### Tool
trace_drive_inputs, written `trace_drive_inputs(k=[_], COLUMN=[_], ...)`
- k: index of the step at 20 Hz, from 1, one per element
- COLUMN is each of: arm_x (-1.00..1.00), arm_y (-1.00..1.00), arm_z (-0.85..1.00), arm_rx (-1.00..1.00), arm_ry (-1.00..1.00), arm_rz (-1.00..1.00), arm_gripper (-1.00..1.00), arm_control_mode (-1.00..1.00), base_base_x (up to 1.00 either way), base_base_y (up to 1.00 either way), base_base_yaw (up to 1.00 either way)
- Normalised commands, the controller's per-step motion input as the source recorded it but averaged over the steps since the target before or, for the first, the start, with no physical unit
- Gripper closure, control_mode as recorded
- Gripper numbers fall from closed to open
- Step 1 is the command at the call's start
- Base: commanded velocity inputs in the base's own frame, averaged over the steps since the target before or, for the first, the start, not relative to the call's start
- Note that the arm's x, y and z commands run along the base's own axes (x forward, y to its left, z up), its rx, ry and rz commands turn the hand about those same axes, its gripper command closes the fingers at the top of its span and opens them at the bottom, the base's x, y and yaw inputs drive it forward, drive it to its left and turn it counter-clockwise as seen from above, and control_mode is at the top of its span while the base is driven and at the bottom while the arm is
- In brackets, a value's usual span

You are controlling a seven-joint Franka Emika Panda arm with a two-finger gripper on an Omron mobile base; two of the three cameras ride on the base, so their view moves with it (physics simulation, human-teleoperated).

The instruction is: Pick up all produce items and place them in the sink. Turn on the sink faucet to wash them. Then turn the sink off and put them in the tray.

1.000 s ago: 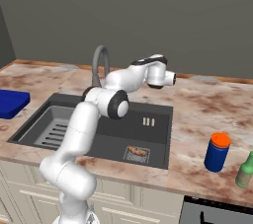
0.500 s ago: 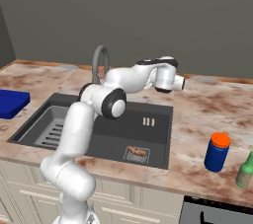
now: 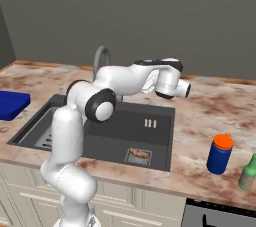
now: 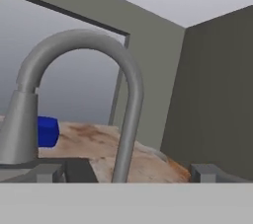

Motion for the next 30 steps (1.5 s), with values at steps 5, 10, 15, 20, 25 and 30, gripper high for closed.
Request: trace_drive_inputs(k=[5, 10, 15, 20, 25, 30], arm_x=[-0.51, -0.52, -0.50, -0.49, -0.42, -0.31], arm_y=[-0.05, -0.02, 0.00, 0.00, 0.00, 0.00], arm_z=[0.32, 0.21, 0.05, 0.00, 0.00, 0.00], arm_rx=[-0.01, -0.02, -0.06, -0.07, -0.06, -0.05], arm_ry=[0.00, 0.06, 0.14, 0.19, 0.24, 0.30], arm_rz=[-0.17, -0.18, -0.16, -0.15, -0.14, -0.13], arm_gripper=[-1.00, -1.00, -1.00, -1.00, -1.00, -1.00], arm_control_mode=[-1.00, -1.00, -1.00, -1.00, -1.00, -1.00], base_base_x=[0.00, 0.00, 0.00, 0.00, 0.00, 0.00], base_base_y=[0.00, 0.00, 0.00, 0.00, 0.00, 0.00], base_base_yaw=[0.00, 0.00, 0.00, 0.00, 0.00, 0.00])
